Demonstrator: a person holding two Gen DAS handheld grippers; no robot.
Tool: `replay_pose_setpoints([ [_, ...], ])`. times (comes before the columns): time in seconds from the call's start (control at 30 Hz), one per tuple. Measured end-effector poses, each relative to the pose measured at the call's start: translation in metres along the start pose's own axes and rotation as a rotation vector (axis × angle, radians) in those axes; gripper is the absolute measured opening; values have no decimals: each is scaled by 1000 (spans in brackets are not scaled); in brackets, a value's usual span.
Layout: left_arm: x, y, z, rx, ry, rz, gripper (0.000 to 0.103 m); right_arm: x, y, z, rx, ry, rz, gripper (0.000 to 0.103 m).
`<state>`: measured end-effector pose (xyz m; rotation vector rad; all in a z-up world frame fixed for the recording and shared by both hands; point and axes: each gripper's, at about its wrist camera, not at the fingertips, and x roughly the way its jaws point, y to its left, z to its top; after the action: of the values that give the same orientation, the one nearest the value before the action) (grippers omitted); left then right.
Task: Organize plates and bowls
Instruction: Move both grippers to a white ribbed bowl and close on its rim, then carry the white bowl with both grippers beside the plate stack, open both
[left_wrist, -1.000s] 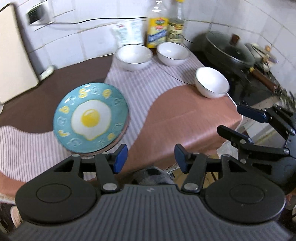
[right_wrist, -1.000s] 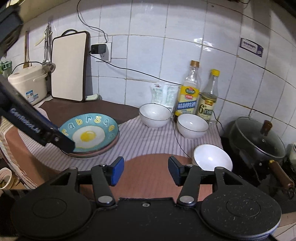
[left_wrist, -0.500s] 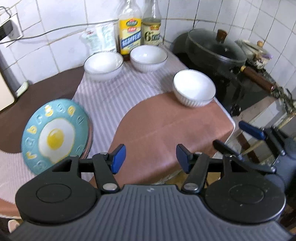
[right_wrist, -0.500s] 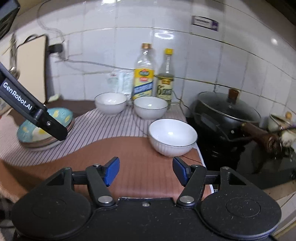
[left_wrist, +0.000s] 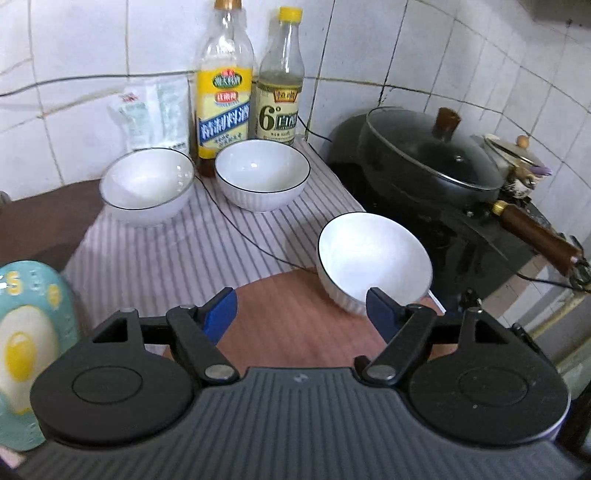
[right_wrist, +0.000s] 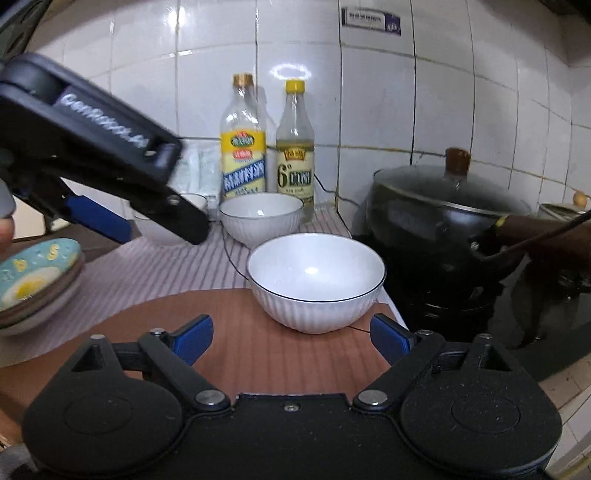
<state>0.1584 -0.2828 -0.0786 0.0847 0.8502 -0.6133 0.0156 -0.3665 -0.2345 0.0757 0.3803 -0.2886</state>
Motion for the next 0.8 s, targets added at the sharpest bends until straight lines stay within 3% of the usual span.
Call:
replay_pose_setpoints([
  [0.13,33,-12,0,17,-5,-28,76,33,-3,-1,-25,40,-51,95],
  [0.23,54,-17,2,15,36,-54,76,47,-6,0,-33,47,-68,95],
  [0.43,82,-10,10,-95,118,-65,73,59,-11,9,-31,51,-31,99],
  [0.6,94,-3,11,-138,173,-48,44,64,-11,9,-24,46,-21,101],
  [0.77,93,-4,10,-165,185,-100,19,64,-7,9,-48,43,-16,102],
  [0.8,93,-6,10,-162,187,-99,17,65,-6,10,-53,44,-14,102],
])
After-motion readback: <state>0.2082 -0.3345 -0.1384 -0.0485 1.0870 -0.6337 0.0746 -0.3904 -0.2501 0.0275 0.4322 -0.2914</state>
